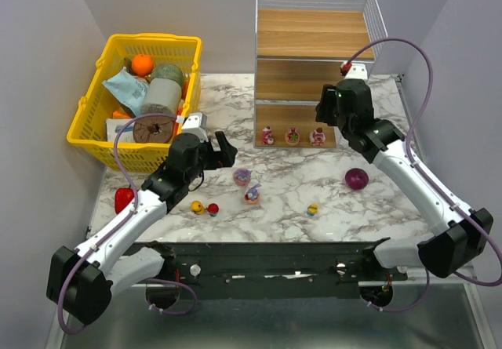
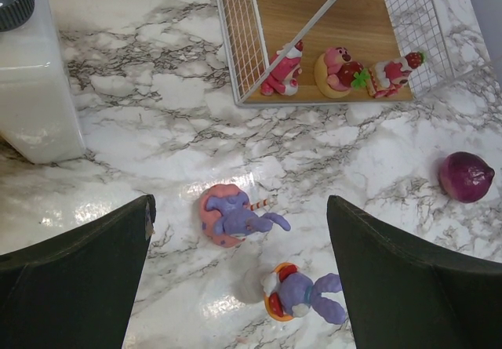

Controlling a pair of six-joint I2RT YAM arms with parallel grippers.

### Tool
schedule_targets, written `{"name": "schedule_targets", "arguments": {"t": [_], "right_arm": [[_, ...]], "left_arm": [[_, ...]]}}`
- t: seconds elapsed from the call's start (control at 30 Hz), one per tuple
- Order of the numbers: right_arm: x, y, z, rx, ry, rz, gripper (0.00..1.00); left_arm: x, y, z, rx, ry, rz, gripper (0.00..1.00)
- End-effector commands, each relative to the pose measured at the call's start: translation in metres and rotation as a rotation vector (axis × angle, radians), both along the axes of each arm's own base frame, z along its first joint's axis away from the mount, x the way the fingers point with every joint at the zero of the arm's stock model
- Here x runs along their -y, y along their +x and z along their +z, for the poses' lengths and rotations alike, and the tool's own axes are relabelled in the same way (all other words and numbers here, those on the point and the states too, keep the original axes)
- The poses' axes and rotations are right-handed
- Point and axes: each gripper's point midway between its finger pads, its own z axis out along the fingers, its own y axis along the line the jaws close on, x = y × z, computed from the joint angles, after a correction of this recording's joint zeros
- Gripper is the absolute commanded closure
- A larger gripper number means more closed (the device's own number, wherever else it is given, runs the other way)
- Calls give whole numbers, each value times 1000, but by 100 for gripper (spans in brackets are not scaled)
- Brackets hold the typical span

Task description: Place and organize the plastic toys onto the shelf

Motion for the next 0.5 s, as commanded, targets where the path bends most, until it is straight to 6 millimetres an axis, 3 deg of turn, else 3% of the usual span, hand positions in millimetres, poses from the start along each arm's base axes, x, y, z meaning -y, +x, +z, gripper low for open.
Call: {"name": "schedule_targets", "arguments": {"t": [0.0, 0.47], "right_arm": [[1, 21, 36, 136, 34, -10, 83], [16, 53, 37, 201, -15, -56, 83]], "left_arm": [[-5, 3, 0, 16, 4, 23, 1], [-5, 3, -3, 6, 9, 22, 1]]}}
